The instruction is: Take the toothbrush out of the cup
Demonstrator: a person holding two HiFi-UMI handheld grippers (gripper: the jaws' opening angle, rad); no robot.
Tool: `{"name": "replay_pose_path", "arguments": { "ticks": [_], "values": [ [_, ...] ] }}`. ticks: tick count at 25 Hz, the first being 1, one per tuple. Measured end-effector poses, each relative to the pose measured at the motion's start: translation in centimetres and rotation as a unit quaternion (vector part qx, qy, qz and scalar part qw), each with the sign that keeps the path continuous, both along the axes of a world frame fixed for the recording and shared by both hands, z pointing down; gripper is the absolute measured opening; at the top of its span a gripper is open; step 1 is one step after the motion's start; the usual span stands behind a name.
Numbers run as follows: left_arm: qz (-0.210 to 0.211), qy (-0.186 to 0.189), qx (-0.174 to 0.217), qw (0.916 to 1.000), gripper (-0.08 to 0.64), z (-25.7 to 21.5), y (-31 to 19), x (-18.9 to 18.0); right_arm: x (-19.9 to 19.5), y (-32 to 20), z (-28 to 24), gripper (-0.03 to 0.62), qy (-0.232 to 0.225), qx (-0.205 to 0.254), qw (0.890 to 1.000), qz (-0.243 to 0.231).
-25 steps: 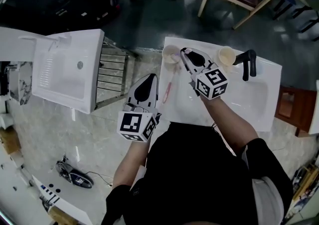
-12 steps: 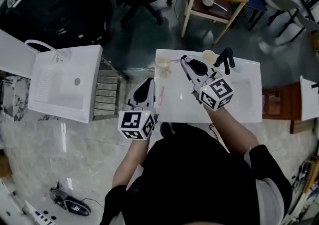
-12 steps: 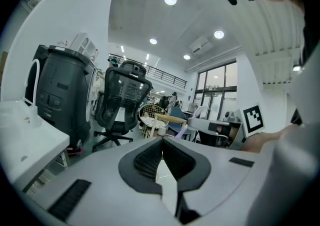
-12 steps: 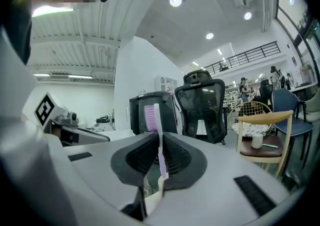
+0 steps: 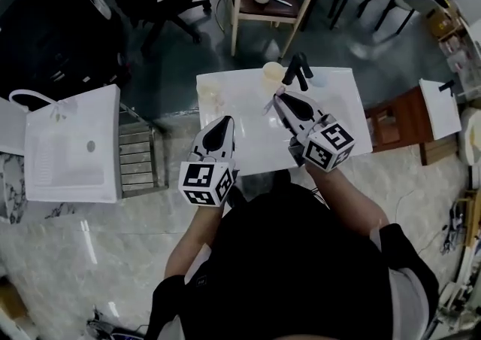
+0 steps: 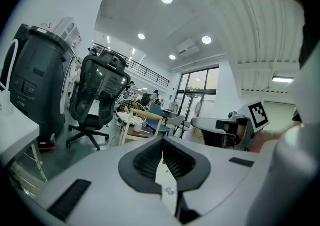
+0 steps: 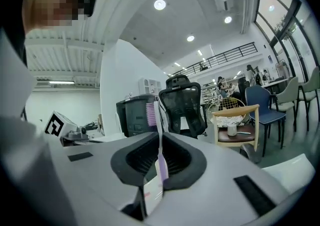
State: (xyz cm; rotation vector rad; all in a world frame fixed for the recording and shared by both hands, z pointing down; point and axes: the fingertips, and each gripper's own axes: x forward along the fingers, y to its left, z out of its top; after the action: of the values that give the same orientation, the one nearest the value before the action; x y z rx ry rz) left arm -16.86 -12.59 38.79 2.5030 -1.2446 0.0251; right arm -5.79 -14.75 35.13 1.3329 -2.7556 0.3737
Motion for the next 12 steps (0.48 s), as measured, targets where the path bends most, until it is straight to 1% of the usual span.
{"name": "replay_pose_path", "arguments": {
  "ticks": [3, 7, 12],
  "values": [
    [0.012, -0.003, 0.004, 0.9999, 0.017, -0.3, -0.2, 2.0, 2.2, 0.7, 0.0, 0.043, -0.008, -0.003, 1.0, 0.013],
    [0.027, -0.015, 0.009, 0.9995, 0.017, -0.7, -0.6, 5.5, 5.4, 1.2, -0.3, 0.043, -0.018, -0.002, 1.0, 0.02],
    [0.034, -0.029, 0.008, 0.999, 0.017, -0.9, -0.7, 11.8, 11.1, 1.8, -0.3, 0.043, -0.009, 0.009, 1.0, 0.015]
  ]
}}
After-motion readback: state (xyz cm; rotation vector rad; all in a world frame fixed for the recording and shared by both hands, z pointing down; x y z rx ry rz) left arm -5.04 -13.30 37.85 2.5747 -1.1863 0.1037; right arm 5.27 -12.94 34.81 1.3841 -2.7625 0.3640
